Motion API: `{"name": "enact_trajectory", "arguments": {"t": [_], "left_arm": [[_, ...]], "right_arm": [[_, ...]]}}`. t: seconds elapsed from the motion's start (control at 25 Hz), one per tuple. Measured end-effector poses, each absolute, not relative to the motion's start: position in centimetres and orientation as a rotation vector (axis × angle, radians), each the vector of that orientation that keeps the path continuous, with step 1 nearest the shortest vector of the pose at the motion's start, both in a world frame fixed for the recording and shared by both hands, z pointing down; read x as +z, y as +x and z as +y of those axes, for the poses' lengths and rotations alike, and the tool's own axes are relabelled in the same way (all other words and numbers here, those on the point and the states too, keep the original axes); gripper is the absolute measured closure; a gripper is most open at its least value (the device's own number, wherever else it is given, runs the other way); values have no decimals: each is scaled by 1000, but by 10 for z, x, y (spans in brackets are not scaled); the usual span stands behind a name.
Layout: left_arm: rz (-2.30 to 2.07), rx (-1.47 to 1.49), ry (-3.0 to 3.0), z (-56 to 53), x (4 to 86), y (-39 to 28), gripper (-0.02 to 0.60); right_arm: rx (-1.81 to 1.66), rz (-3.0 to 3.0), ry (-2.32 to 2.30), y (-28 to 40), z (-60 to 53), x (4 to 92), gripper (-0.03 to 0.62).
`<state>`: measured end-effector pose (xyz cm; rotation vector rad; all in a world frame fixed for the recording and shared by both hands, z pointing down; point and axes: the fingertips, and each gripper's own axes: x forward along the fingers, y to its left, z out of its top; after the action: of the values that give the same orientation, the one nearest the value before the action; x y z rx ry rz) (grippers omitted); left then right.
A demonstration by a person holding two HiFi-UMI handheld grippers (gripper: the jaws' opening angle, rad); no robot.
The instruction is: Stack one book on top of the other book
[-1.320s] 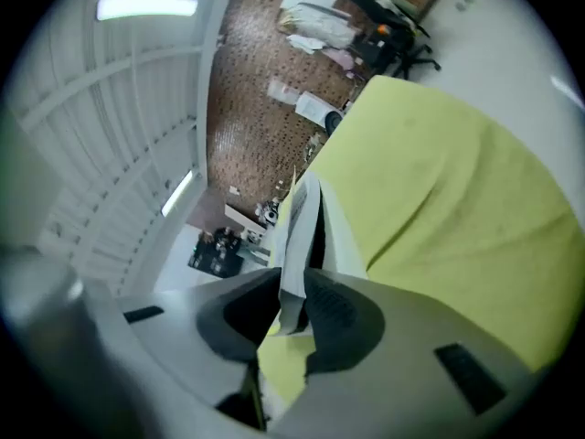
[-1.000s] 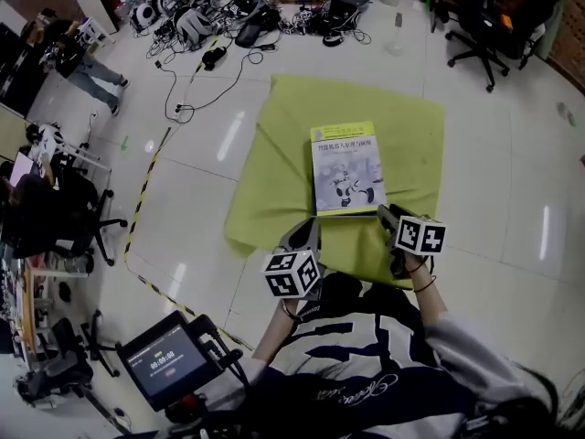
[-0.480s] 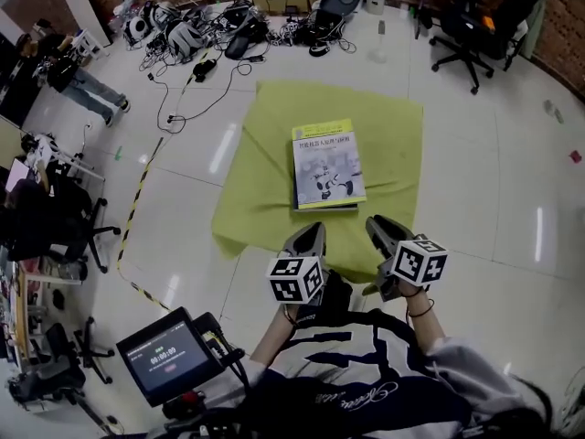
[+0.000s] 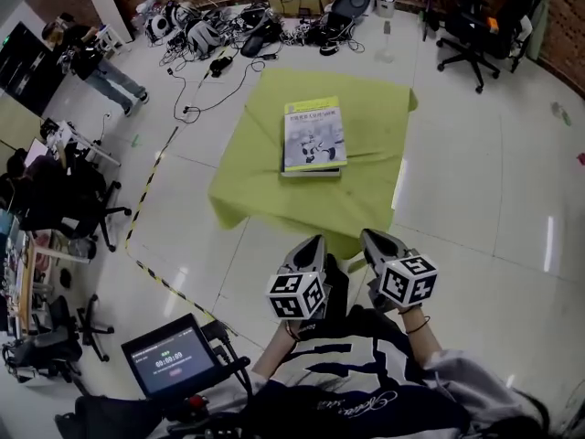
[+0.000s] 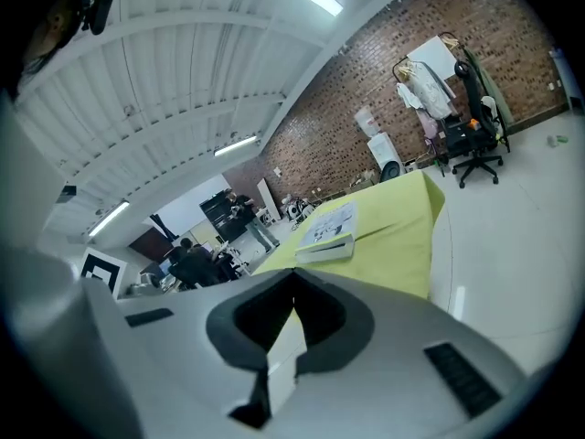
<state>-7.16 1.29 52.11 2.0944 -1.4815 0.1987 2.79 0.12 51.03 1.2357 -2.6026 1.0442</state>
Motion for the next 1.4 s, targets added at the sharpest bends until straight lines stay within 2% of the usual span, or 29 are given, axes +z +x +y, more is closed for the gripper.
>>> {"name": "enact_trajectory", "arguments": {"t": [0.24, 0.64, 1.4], "left_arm": [[-1514, 223, 2113, 65, 509, -56, 578], [-1512, 234, 2212, 75, 482, -54, 578], [-1505, 193, 2226, 93, 478, -116, 578]], "right_arm": [[1026, -2642, 1163, 31, 59, 504, 605], [955, -2708, 1158, 14, 70, 476, 605], [950, -2681, 1165, -45, 93, 474, 605]]}}
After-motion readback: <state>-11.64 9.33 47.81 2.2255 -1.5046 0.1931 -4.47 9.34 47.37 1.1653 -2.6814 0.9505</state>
